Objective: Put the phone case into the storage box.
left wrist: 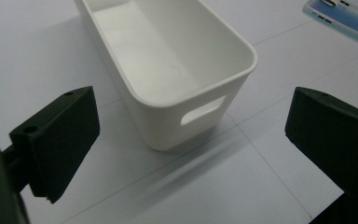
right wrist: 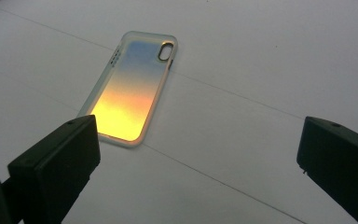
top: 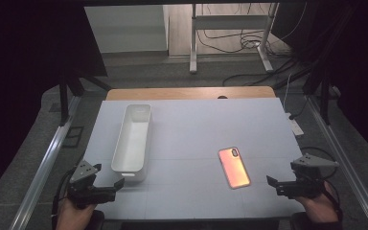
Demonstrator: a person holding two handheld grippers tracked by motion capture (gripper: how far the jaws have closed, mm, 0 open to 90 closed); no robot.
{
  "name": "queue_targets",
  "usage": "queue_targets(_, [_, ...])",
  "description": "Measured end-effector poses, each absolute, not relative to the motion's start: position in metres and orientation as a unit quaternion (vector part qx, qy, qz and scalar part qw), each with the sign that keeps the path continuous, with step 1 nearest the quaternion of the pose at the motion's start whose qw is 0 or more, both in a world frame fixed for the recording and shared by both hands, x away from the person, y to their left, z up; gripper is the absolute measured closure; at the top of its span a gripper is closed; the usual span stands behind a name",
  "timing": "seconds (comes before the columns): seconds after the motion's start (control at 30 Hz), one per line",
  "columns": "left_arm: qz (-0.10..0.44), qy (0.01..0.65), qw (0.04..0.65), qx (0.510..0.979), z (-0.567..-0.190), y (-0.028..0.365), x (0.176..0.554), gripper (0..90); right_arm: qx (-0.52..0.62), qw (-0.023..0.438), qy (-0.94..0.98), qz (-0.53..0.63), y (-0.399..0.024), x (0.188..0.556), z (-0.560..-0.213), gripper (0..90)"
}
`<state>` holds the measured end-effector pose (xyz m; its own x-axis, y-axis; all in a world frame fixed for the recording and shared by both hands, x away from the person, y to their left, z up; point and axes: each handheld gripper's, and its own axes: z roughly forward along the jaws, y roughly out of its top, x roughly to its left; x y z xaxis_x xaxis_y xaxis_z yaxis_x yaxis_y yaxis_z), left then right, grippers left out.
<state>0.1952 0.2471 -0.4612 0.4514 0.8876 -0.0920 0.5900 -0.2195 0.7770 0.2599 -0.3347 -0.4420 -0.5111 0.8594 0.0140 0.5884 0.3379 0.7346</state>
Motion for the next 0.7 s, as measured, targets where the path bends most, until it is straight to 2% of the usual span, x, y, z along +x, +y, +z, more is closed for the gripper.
queue_targets(0.7, [0.179, 0.491, 0.407, 0.749, -0.4613, 0.2515, 0.195, 4.3, 0.45, 0.189, 0.806, 0.335, -0.3315, 0.2618, -0.4437, 0.0])
